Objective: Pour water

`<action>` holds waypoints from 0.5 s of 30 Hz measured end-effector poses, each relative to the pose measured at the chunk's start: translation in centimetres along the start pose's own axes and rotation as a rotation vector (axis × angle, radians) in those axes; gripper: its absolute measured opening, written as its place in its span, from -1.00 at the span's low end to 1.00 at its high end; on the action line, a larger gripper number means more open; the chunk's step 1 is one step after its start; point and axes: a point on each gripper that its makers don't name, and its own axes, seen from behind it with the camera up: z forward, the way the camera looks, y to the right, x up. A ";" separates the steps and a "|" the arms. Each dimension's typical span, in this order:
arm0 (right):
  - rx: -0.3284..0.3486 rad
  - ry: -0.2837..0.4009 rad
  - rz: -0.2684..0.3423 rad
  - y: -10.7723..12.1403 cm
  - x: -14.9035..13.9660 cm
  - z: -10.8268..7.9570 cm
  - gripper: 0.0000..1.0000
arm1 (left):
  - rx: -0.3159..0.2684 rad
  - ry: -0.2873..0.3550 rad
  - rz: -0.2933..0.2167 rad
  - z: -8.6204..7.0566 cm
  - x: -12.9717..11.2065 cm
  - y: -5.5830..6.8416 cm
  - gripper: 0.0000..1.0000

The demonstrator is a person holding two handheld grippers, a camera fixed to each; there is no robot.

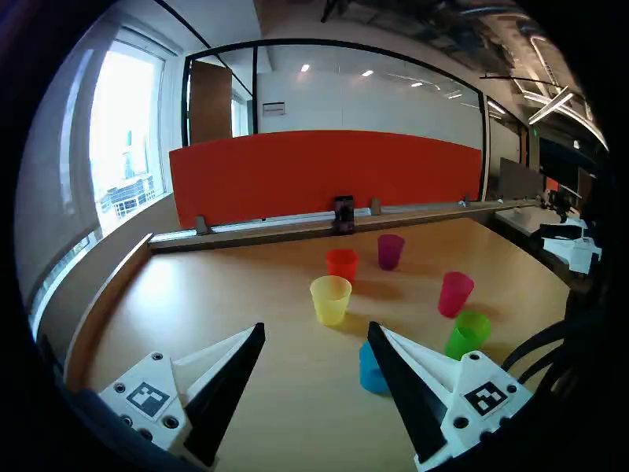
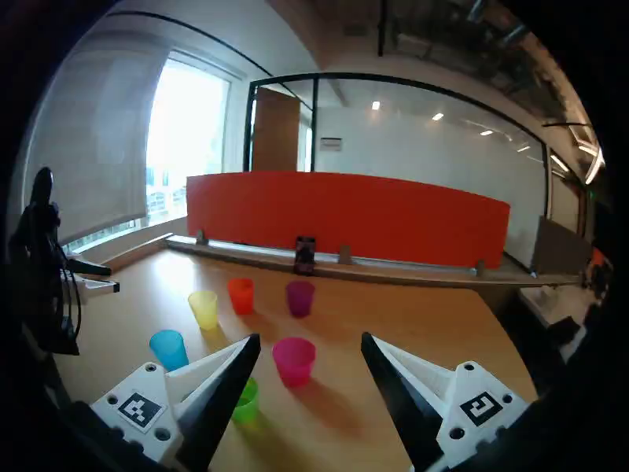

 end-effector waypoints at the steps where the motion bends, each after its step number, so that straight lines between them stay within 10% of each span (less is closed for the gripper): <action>1: -0.018 0.004 0.011 0.5 0.2 -0.2 0.99 | 0.006 0.006 -0.005 -0.2 0.1 -0.2 0.95; 15: -0.161 0.053 0.087 4.8 1.6 -1.9 0.97 | 0.060 0.086 -0.054 -1.3 1.2 -2.4 0.95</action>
